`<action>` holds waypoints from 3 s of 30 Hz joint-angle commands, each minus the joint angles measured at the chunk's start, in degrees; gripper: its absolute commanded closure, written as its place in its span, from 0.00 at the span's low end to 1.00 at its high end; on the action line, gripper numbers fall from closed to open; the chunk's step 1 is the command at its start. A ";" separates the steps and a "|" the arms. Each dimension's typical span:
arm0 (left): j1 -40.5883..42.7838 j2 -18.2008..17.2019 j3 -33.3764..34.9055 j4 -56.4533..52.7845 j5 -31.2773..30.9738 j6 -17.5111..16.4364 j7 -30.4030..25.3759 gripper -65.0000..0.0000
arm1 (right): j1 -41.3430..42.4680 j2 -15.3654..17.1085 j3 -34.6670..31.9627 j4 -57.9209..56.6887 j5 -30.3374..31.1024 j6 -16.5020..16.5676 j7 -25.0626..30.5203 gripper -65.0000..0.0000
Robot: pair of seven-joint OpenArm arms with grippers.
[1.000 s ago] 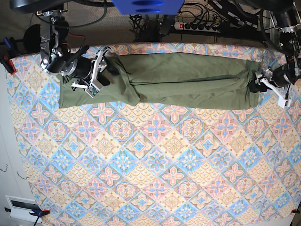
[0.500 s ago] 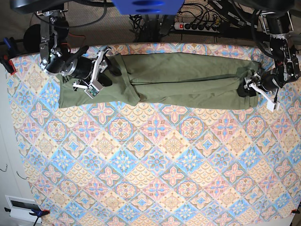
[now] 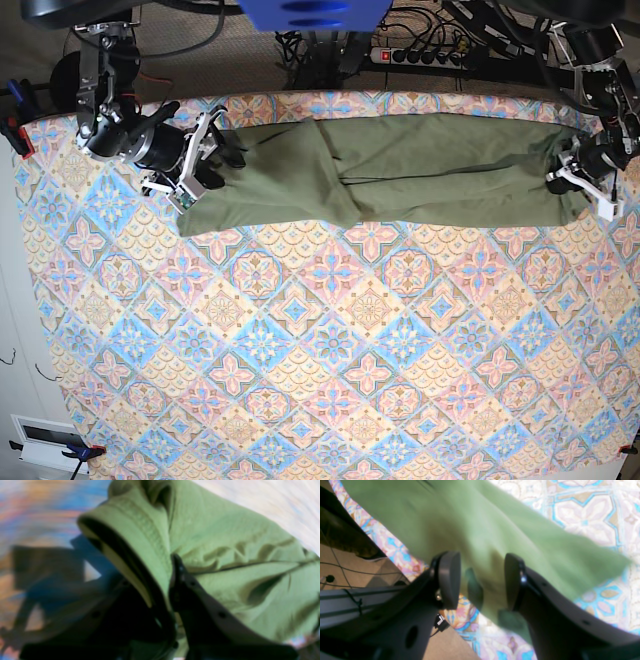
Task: Layout the t-shirt on the table in an organized manner, then fold the t-shirt properly
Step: 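Fold the shirt ends inward with both grippers toward each other, then regrasp the strip ends with both grippers and push them inward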
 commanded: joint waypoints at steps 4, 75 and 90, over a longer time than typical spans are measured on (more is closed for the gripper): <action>-1.10 -2.50 -5.98 0.98 1.23 -0.63 -0.62 1.00 | 0.46 0.82 0.75 1.05 4.33 0.17 1.36 0.58; -2.77 19.65 3.96 16.36 -10.90 -0.89 14.64 0.57 | 0.46 0.91 6.64 0.96 6.43 0.17 1.00 0.58; -0.92 20.09 12.66 23.31 -24.00 -0.89 14.64 0.57 | 0.37 0.91 6.64 1.05 6.43 0.17 1.00 0.58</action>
